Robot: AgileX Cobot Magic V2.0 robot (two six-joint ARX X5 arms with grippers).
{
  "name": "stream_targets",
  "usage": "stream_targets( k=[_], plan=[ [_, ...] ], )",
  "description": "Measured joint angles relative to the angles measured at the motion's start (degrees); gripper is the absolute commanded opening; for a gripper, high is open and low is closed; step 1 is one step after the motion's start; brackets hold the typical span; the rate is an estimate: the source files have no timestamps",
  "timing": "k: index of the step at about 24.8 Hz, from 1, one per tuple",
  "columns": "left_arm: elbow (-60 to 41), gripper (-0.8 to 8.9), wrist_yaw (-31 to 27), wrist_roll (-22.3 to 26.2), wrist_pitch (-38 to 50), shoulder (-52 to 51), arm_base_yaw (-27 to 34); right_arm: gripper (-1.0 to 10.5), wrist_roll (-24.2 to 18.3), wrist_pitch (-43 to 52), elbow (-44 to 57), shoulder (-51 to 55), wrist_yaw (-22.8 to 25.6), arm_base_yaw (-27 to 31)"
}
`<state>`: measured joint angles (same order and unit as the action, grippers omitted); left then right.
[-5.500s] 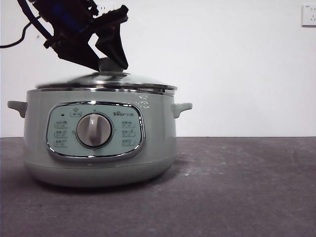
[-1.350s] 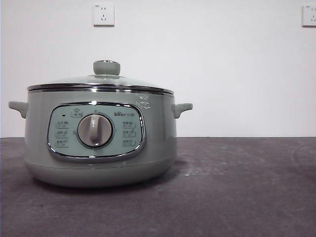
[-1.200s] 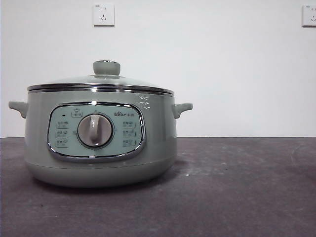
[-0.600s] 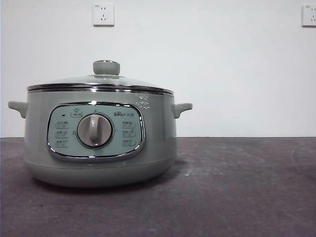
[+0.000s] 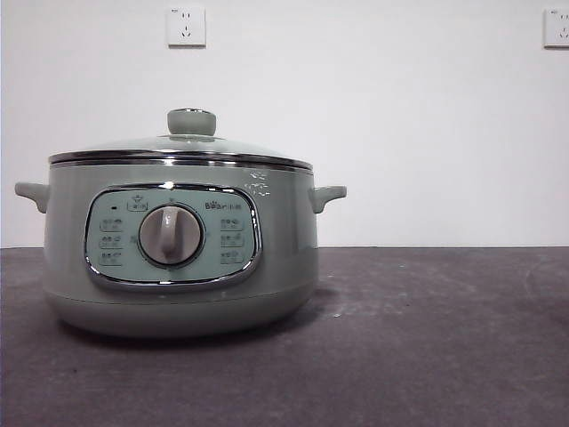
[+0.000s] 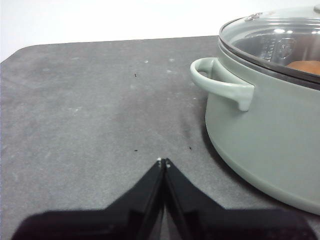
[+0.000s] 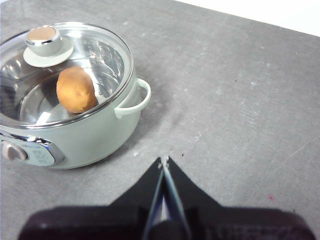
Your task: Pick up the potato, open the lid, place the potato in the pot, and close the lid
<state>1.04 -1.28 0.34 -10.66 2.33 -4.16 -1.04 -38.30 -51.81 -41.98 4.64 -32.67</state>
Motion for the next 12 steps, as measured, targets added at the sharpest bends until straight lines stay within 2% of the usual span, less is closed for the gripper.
stream_targets(
  k=[2,5,9,12],
  plan=[
    [0.0,-0.04,0.0,0.0,0.0,0.0,0.0,-0.2,0.0,-0.7,0.0,1.7,0.4,0.9],
    [0.0,-0.04,0.0,0.0,0.0,0.0,0.0,-0.2,-1.2,2.8,1.6,6.5,-2.4,7.3],
    [0.0,-0.04,0.0,0.0,0.0,0.0,0.0,-0.2,-3.2,11.3,13.8,17.2,-15.4,21.1],
    [0.0,-0.04,0.0,0.0,0.0,0.0,0.0,-0.2,-3.5,14.5,23.1,24.8,-16.5,26.8]
  ],
)
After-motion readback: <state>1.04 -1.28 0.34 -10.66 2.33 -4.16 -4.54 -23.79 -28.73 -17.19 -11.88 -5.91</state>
